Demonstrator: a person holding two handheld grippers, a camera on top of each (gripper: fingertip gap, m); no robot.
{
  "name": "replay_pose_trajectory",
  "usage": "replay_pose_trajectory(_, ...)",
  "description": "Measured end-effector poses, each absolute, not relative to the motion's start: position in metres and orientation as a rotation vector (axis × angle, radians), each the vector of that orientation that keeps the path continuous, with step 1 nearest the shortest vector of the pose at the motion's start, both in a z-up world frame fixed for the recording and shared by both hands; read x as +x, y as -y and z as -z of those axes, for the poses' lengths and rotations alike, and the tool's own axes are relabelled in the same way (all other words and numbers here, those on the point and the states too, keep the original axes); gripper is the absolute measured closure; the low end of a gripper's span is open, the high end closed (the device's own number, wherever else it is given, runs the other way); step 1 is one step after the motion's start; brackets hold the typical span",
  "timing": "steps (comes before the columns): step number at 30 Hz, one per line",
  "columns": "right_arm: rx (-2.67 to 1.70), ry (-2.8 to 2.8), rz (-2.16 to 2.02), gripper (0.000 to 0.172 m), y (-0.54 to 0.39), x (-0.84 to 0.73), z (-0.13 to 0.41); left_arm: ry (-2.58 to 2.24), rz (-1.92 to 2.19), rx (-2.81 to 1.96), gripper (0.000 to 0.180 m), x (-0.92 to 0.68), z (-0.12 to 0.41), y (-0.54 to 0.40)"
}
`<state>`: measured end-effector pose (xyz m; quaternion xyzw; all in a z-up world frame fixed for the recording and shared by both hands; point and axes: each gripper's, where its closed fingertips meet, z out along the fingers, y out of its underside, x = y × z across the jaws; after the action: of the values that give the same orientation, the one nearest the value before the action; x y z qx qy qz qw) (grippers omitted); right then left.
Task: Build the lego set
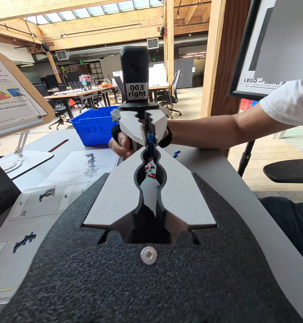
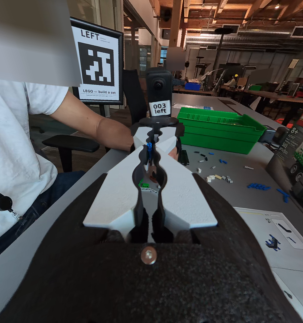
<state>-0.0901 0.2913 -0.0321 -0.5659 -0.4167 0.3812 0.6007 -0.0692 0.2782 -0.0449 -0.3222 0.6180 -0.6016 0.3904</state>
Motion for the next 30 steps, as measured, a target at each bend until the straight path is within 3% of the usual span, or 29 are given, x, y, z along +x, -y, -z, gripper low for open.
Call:
replay_pose_trajectory(8, -1.439, 0.979, -0.916, 0.169, -0.301, -0.086, 0.043, -1.625, 1.469, -0.885, 0.177, -0.065, 0.058, -0.289)
replay_pose_trajectory(10, -1.545, 0.941, -0.887, 0.169, -0.312, -0.079, 0.055, -1.683, 1.266, -0.928, 0.162, -0.060, 0.077, -0.309)
replay_pose_trajectory(18, -1.828, 1.003, -0.770, 0.169, -0.335, -0.046, 0.124, -2.052, 0.843, -1.123, 0.165, -0.062, 0.163, -0.334)
replay_pose_trajectory(24, -1.891, 1.126, -0.793, 0.169, -0.339, -0.046, 0.149, -2.086, 0.736, -1.216, 0.156, -0.054, 0.174, -0.346)
replay_pose_trajectory(30, -1.873, 1.103, -0.837, 0.168, -0.334, -0.046, 0.148, -2.164, 0.764, -1.241, 0.162, -0.046, 0.183, -0.342)
